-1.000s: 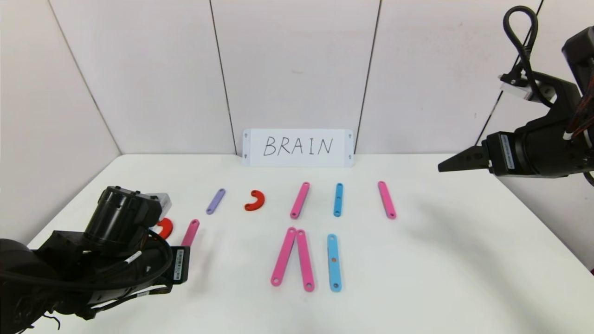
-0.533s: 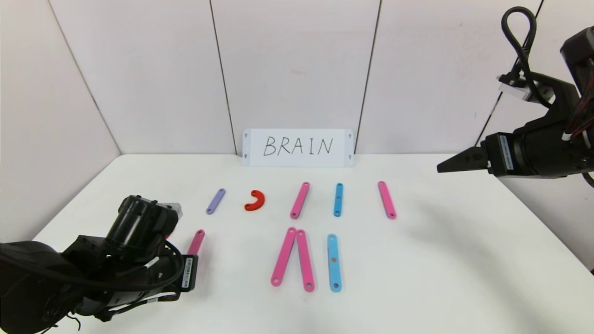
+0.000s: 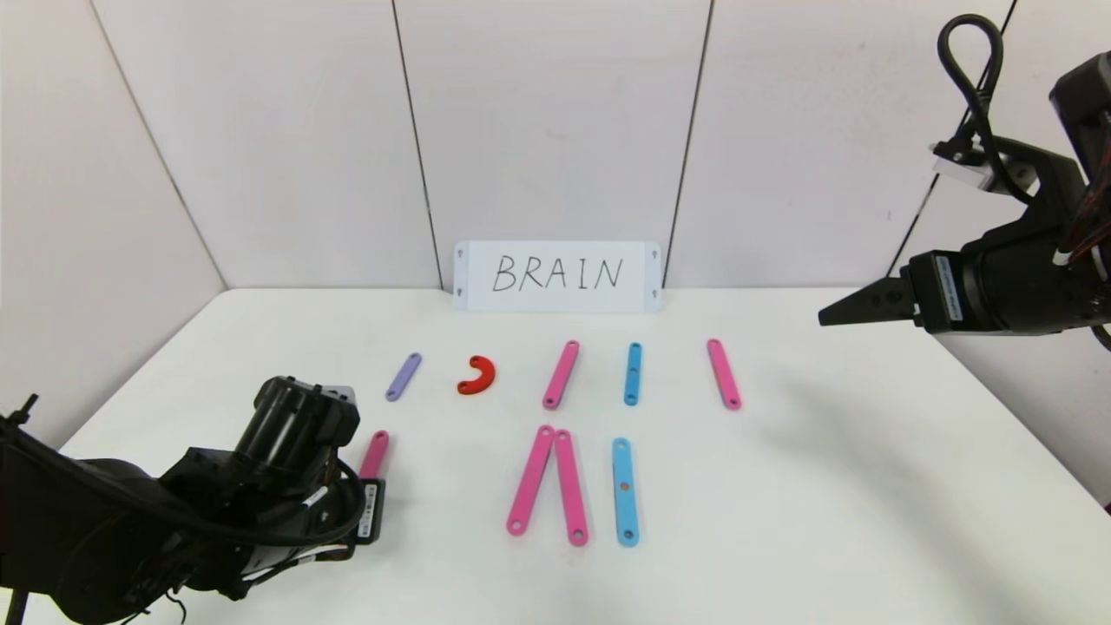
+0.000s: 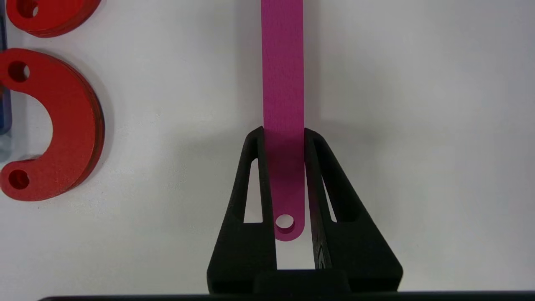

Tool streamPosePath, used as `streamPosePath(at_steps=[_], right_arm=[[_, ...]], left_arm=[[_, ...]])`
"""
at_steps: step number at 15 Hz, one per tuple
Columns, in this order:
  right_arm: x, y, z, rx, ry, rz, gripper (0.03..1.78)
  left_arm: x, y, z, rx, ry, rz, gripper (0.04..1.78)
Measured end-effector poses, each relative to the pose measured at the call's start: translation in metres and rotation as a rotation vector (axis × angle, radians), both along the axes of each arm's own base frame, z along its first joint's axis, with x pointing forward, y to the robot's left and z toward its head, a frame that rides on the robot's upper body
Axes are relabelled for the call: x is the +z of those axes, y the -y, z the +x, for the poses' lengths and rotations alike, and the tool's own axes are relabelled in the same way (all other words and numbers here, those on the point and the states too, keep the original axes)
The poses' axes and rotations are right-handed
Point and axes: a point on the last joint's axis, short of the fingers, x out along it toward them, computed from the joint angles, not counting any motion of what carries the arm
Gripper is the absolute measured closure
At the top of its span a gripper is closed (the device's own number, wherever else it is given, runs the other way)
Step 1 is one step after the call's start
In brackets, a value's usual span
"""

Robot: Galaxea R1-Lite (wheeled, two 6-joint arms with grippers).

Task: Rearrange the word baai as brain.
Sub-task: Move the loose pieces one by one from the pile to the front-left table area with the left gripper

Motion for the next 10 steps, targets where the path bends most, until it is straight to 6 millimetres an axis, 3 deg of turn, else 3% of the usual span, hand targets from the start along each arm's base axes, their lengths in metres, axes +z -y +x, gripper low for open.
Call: streamPosePath(at_steps=[10], right_arm=[[0.0001,0.0,-0.0001,0.0,0.001,0.0,0.08]], left_arm=[[-0.0058,0.0019,0.0052,-0.004,-0.017,-0.001,1.55]])
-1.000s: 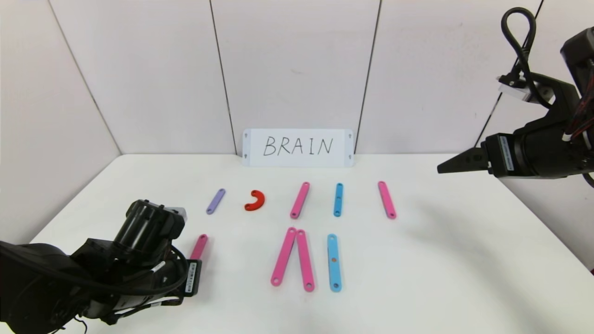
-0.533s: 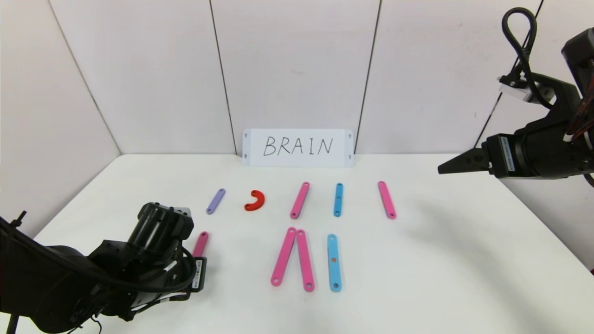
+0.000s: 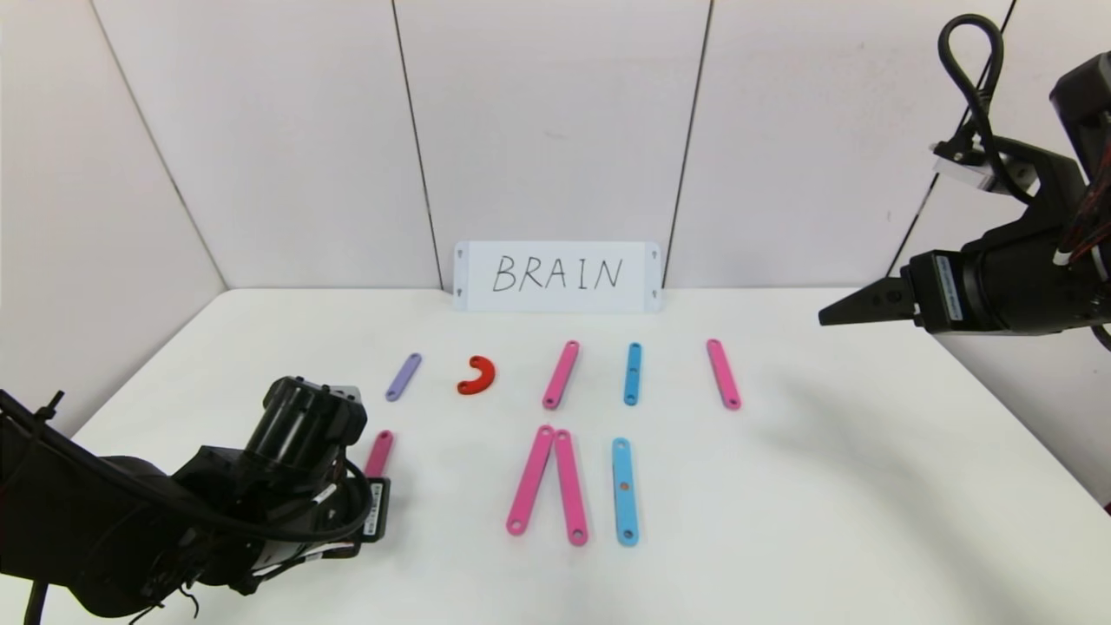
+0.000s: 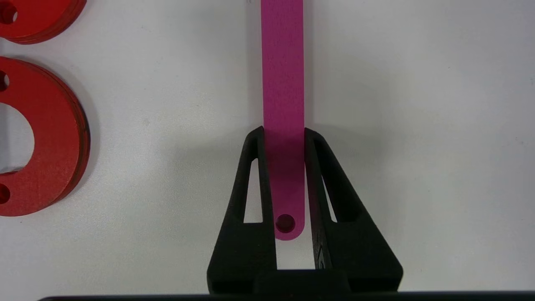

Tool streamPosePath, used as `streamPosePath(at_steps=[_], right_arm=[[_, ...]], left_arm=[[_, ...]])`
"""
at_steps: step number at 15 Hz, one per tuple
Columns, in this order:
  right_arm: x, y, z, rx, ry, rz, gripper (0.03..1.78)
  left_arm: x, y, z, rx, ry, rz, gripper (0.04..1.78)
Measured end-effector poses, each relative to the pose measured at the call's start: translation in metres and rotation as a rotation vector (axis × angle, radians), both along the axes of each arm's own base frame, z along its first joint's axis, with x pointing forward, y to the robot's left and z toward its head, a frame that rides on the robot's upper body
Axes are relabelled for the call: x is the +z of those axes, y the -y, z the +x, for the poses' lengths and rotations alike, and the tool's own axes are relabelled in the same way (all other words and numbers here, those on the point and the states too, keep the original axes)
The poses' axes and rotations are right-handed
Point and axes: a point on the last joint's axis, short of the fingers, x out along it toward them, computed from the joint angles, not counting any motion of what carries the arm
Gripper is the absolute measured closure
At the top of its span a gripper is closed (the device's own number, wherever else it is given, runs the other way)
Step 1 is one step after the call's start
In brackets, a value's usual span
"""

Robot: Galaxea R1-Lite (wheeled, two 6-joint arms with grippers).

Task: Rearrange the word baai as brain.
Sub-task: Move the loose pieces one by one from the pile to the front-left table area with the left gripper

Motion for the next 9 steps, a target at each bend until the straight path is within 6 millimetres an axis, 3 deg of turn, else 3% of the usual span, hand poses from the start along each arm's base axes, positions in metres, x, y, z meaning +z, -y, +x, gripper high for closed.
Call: streamPosePath(at_steps=[9], right_arm=[[-0.0001,0.0,0.0001,0.0,0.0,0.0,0.08]], left_arm=[[-0.0025,-0.0012,0.0065,0.015,-0.005,0.004,1.53]])
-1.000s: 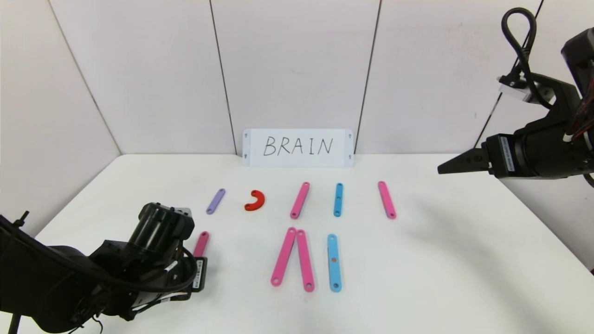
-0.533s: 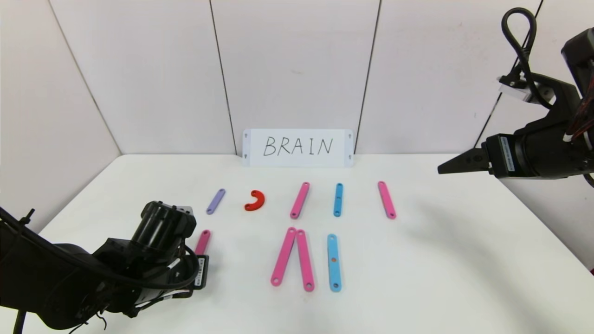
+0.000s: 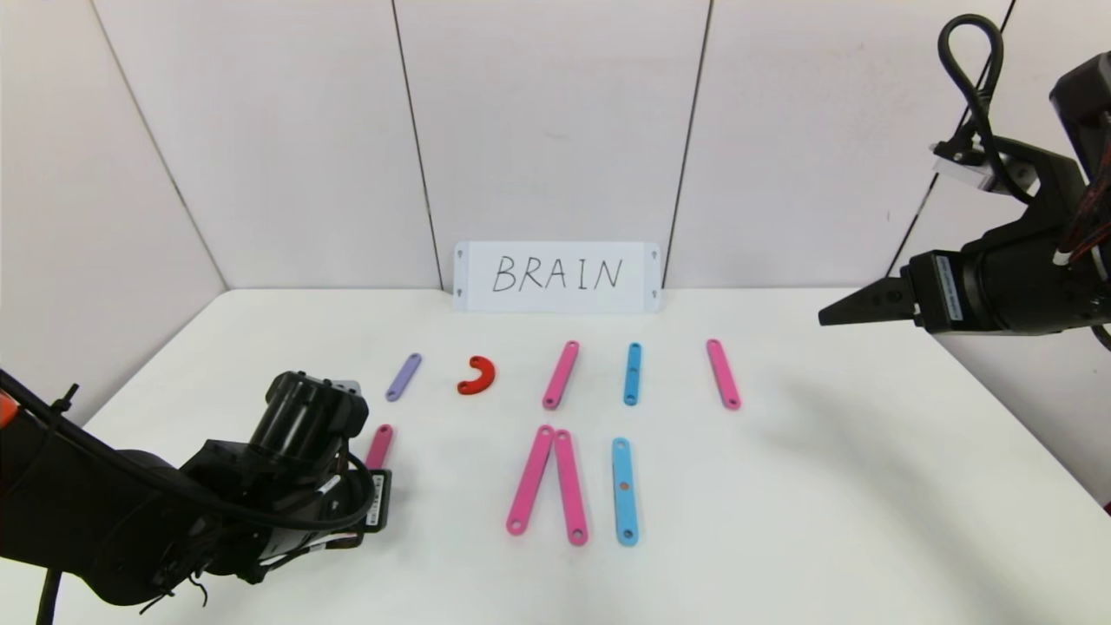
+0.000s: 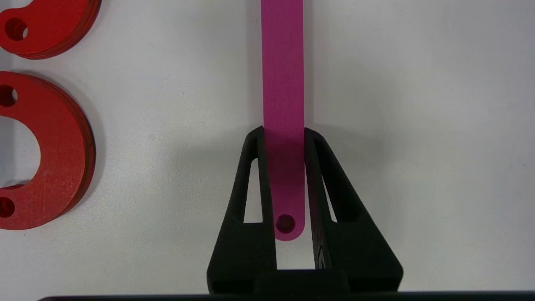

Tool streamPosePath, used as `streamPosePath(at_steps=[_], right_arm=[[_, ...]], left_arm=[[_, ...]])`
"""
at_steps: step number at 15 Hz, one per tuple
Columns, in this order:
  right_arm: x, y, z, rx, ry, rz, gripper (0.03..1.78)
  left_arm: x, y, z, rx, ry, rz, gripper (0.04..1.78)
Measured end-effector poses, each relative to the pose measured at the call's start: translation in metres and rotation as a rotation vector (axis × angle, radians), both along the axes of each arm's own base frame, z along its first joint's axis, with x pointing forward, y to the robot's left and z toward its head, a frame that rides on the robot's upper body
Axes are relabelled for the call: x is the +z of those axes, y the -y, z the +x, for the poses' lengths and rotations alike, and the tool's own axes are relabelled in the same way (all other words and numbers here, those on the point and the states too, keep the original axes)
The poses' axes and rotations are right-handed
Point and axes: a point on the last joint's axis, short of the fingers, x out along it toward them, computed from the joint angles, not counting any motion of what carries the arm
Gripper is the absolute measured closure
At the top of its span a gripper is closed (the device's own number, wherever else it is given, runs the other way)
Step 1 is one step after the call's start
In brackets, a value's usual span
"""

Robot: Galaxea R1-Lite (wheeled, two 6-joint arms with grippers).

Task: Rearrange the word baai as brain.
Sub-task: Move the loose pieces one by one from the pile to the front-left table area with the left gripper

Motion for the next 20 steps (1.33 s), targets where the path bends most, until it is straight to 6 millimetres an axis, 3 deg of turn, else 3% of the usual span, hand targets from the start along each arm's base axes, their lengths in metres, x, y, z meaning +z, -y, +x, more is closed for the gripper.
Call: streamPosePath(at_steps=[4,9,12,20], right_arm=[[0.0,0.0,0.0,0.0,0.0,0.0,0.08],[-0.001,0.0,0.0,0.001,-0.002,-0.002,0.08],[0.0,0.0,0.0,0.002,-0.001,-0.003,0.08],[0.001,0.0,-0.001,0.001,0.004,0.0,0.08]], left_arm=[[-0.001,0.0,0.001,0.0,-0.003,0.001,1.26],[0.003,0.005,-0.001,-0.024,0.05,-0.027,0.46],[0.003,0.006,-0.003,-0.031,0.056,-0.028,0.17],[0.001,0.019,-0.007,-0.08,0.051,-0.033,0.1]])
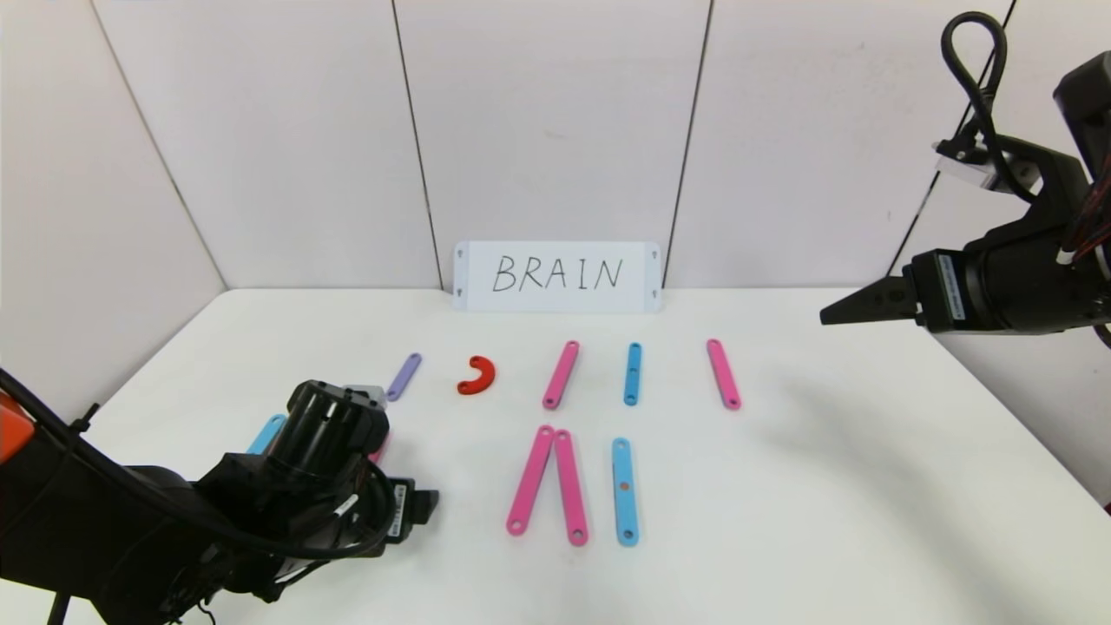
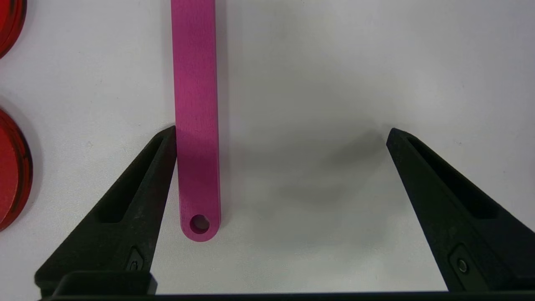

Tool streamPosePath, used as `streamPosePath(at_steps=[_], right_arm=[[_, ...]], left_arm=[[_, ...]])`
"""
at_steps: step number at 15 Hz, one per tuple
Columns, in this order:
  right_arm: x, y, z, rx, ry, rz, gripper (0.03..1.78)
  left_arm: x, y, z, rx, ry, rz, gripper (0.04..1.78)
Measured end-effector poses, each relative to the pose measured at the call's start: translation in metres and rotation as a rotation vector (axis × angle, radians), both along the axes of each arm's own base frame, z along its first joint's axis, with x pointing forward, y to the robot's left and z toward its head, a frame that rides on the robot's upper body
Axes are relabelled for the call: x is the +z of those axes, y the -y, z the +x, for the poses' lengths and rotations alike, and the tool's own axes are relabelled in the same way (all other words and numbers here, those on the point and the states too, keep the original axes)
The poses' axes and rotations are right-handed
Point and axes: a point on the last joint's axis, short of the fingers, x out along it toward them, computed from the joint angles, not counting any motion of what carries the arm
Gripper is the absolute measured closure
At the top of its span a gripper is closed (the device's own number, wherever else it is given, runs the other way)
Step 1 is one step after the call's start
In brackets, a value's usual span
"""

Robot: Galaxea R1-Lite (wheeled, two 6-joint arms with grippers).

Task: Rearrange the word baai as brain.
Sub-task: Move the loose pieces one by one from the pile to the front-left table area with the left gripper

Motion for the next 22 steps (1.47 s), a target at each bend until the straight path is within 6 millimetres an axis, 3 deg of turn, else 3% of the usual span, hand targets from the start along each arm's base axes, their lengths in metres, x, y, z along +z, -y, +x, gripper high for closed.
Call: streamPosePath(at_steps=[14,22], right_arm=[[0.0,0.0,0.0,0.002,0.0,0.0,0.08],[0.0,0.0,0.0,0.002,-0.001,-0.001,0.08]], left_arm=[[0.0,0.002,0.001,0.024,0.005,-0.016,0.1],[0.007,-0.002,0.014,0.043,0.104,-0.047,0.1]])
